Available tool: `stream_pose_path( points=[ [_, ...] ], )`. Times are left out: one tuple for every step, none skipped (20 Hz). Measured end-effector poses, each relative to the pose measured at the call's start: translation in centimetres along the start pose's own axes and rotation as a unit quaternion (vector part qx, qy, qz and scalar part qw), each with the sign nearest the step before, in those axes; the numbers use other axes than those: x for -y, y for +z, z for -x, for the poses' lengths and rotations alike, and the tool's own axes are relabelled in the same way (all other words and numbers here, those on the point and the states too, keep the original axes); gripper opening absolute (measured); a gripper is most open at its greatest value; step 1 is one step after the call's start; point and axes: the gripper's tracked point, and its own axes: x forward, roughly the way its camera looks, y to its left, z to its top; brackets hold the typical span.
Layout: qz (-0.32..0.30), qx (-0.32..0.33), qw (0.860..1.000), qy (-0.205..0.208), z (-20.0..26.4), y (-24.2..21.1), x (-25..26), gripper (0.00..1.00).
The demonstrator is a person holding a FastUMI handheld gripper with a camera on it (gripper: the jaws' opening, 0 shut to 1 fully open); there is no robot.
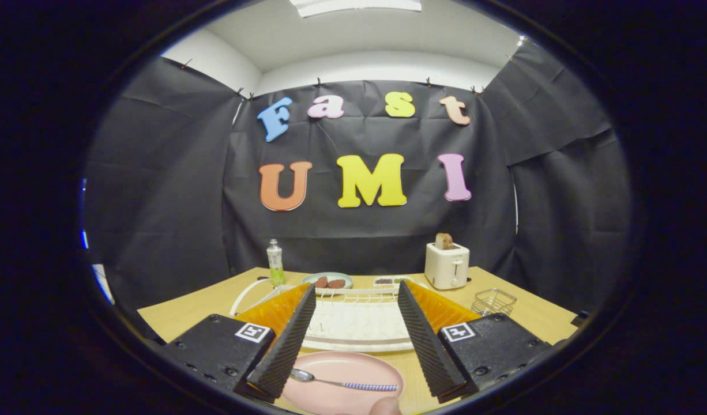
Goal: Take the plate from the dish rack, then take the spoon from the basket and place it into the plate.
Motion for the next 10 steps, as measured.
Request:
stream_pose_path(
  points=[
    [-0.002,-0.002,1.0,0.002,0.0,-0.1,-0.1,0.93],
    [-0.002,0.0,1.0,0.002,-0.1,-0.2,-0.1,0.93],
    [0.0,-0.001,1.0,0.001,-0.1,-0.3,0.0,0.93],
    [0.004,-0.003,1.0,0.001,-0.2,-0.4,0.0,0.93],
    [0.006,-0.004,1.0,0.001,-0.3,-0.6,0.1,0.93],
    [0.004,-0.004,1.0,0.001,-0.4,-0.7,0.2,0.93],
    [0.002,-0.008,1.0,0.002,-0.6,-1.0,0.2,0.93],
    [-0.001,-0.011,1.0,0.001,-0.8,-1.2,0.3,0.93],
    [-0.003,-0.013,1.0,0.0,-0.9,-1.3,0.4,0.93],
    [-0.004,-0.015,1.0,0.0,-1.0,-1.3,0.5,0.93]
  ],
)
